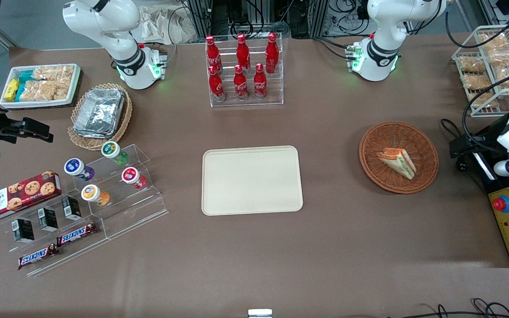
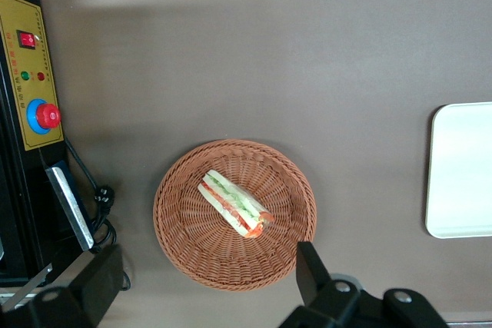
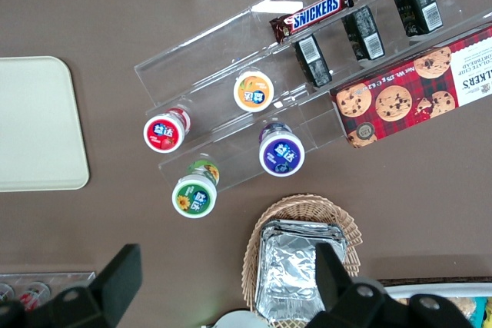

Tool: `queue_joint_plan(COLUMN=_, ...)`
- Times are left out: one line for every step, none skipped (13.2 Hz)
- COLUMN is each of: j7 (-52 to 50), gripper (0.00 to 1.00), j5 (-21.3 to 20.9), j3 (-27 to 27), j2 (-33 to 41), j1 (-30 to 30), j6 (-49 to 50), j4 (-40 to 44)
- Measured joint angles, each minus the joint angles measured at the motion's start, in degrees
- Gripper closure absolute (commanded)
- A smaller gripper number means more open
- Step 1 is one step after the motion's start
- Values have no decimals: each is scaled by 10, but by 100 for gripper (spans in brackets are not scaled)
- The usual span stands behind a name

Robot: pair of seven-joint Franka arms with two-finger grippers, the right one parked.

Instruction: Place sandwich from basket to tray

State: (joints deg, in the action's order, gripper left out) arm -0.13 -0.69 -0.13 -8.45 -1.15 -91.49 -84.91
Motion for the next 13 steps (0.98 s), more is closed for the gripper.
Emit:
queue_joint_plan(j7=0, gripper=0, j5=0, j3=0, j2=0, j1=0, j6=0, j4=0)
queue_joint_plan(j7=0, gripper=0, j5=0, j3=0, j2=0, j1=0, j6=0, j4=0)
queue_joint_plan(j7=0, gripper=0, j5=0, j3=0, j2=0, j1=0, j6=0, j4=0)
queue_joint_plan(j7=-1, gripper=0, j5=0, j3=0, j2=0, j1=0, j6=0, j4=0)
queue_joint_plan(j7=-7, gripper=0, j5=0, j3=0, j2=0, j1=0, j6=0, j4=0)
queue_joint_plan(j7=-29, gripper=0, j5=1, j3=0, j2=0, j1=0, j6=1, j4=0)
queue_joint_plan(j7=-76, gripper=0, j5=1, j3=1, j2=-1, j1=1, j6=1, j4=-1)
queue_joint_plan(j7=-141, gripper=0, j5=0, j3=2, j2=-2, j1=1, j6=0, j4=-7)
queue_joint_plan(j7=-208, gripper=0, j5=0, j3=2, j2=-2, j1=1, j6=-8, j4=-19)
queue_joint_plan(j7=-267, gripper=0, j5=0, j3=2, j2=-1, j1=1, j6=-24, j4=-36)
queue_joint_plan(j7=-320, gripper=0, j5=0, j3=2, j2=1, j1=1, j6=-52, j4=-61)
queue_joint_plan(j7=-377, gripper=0, j5=0, j3=3, j2=4, j1=1, j6=-83, j4=-92)
queue_joint_plan(j7=-434, gripper=0, j5=0, j3=3, j2=9, j1=1, j6=-110, j4=-126)
